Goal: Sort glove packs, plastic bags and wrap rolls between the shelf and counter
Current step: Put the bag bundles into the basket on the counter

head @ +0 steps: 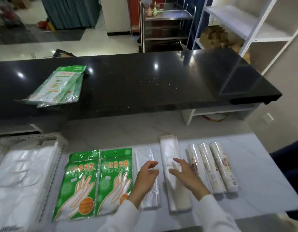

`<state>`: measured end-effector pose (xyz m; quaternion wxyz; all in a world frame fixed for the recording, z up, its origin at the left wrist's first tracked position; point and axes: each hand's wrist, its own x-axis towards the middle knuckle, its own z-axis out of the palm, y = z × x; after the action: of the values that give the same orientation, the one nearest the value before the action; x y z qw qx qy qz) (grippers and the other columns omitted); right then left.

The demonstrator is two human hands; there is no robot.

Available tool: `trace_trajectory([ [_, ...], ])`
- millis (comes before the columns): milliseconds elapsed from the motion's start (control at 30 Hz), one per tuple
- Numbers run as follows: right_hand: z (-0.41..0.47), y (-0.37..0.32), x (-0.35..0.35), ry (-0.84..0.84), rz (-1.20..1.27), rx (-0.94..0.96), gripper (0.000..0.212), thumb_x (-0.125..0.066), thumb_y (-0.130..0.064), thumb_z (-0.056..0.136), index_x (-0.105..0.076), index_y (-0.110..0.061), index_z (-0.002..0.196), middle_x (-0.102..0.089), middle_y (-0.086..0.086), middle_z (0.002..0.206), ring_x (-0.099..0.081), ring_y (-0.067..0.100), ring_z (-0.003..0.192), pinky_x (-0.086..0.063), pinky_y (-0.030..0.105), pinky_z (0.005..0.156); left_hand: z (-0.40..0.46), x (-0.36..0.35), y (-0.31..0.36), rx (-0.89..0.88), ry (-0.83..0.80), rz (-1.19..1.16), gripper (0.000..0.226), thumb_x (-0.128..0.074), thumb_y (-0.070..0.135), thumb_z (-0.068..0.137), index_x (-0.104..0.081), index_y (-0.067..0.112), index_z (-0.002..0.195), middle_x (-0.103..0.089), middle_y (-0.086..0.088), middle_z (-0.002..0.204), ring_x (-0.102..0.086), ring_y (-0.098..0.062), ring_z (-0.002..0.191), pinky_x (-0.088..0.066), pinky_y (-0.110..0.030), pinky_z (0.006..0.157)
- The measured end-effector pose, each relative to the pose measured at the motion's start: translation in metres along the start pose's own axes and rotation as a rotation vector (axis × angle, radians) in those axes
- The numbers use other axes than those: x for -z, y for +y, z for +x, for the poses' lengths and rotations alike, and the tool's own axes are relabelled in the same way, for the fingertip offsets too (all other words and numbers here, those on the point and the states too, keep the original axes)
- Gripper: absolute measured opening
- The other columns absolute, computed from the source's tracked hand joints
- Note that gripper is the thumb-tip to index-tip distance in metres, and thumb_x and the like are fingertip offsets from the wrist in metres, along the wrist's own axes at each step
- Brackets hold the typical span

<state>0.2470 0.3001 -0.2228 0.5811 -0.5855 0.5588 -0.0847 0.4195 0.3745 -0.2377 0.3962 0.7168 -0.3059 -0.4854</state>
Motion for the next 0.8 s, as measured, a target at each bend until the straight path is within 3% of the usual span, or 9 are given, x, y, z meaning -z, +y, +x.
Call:
trace_trajectory([
  [67,0.000,0.001,0.008,-0.049,0.013,-0.023,0.068,-0.067,-0.035,0.100,-0.035,-0.032,0.160,-0.012,0.000,0.174,-0.015,0.020,0.160,-0.022,0.041,0.128,0.003,-0.017,-0.001,0.021,-0.023,0.014,0.037,-0.060,0.005,0.097,-0.064,0.026,0.127,-0.062,0.003,0.129,-0.063,-0.014,0.115,-0.052,-0.016,0.086],
  [133,0.001,0.003,0.015,-0.072,0.045,-0.018,0.067,-0.068,-0.030,0.100,-0.036,-0.029,0.159,-0.023,0.001,0.172,-0.023,0.020,0.158,-0.027,0.039,0.126,0.003,-0.032,0.000,0.032,-0.052,0.031,0.043,-0.059,0.005,0.098,-0.059,0.024,0.136,-0.060,0.002,0.133,-0.059,-0.016,0.126,-0.051,-0.012,0.088],
  [200,0.003,0.005,0.021,-0.087,0.092,-0.005,0.065,-0.068,-0.027,0.100,-0.039,-0.025,0.158,-0.034,0.000,0.166,-0.032,0.019,0.153,-0.032,0.035,0.122,0.003,-0.044,0.000,0.026,-0.065,0.051,0.048,-0.060,0.007,0.099,-0.054,0.023,0.143,-0.059,0.003,0.139,-0.056,-0.015,0.131,-0.047,-0.022,0.106],
  [333,0.010,0.007,0.026,-0.051,0.196,-0.011,0.058,-0.071,-0.023,0.098,-0.048,-0.023,0.151,-0.049,0.002,0.154,-0.045,0.019,0.145,-0.037,0.035,0.120,0.005,-0.057,0.003,0.027,-0.002,0.022,0.051,-0.061,0.005,0.097,-0.053,0.028,0.142,-0.058,0.012,0.128,-0.059,-0.003,0.114,-0.045,-0.015,0.095],
  [433,0.019,0.012,0.029,-0.009,0.405,-0.104,0.059,-0.075,-0.018,0.094,-0.050,-0.022,0.147,-0.060,0.010,0.145,-0.060,0.027,0.131,-0.045,0.047,0.116,0.006,-0.061,0.007,0.059,0.079,-0.120,0.048,-0.060,0.000,0.096,-0.056,0.031,0.133,-0.063,0.007,0.120,-0.062,-0.003,0.110,-0.051,-0.017,0.092],
  [533,0.026,0.015,0.028,0.004,0.472,-0.159,0.060,-0.077,-0.018,0.092,-0.050,-0.020,0.146,-0.063,0.009,0.138,-0.066,0.026,0.119,-0.054,0.036,0.096,0.004,-0.063,0.012,0.074,0.154,-0.245,0.048,-0.057,-0.005,0.096,-0.058,0.023,0.134,-0.070,-0.002,0.117,-0.069,-0.019,0.109,-0.055,-0.034,0.096],
  [600,0.029,0.014,0.025,-0.010,0.470,-0.149,0.042,-0.074,-0.010,0.092,-0.062,-0.011,0.133,-0.074,0.009,0.123,-0.072,0.024,0.102,-0.056,0.029,0.079,0.002,-0.063,0.015,0.067,0.196,-0.306,0.047,-0.055,-0.010,0.094,-0.060,0.018,0.131,-0.072,-0.010,0.116,-0.071,-0.026,0.105,-0.057,-0.037,0.090],
  [667,0.029,0.011,0.021,-0.013,0.427,-0.106,0.031,-0.071,-0.002,0.092,-0.072,-0.004,0.123,-0.080,0.009,0.107,-0.076,0.026,0.098,-0.062,0.035,0.084,-0.001,-0.060,0.019,0.062,0.236,-0.354,0.045,-0.054,-0.015,0.091,-0.063,0.014,0.125,-0.072,-0.016,0.114,-0.071,-0.028,0.102,-0.058,-0.037,0.085],
  [800,0.023,-0.002,0.017,-0.083,0.449,-0.009,0.034,-0.071,0.001,0.093,-0.068,-0.009,0.125,-0.079,0.015,0.111,-0.074,0.038,0.107,-0.057,0.054,0.101,-0.006,-0.048,0.025,0.013,0.293,-0.407,0.041,-0.066,-0.013,0.086,-0.069,0.016,0.114,-0.074,-0.013,0.109,-0.073,-0.026,0.098,-0.062,-0.042,0.086],
])
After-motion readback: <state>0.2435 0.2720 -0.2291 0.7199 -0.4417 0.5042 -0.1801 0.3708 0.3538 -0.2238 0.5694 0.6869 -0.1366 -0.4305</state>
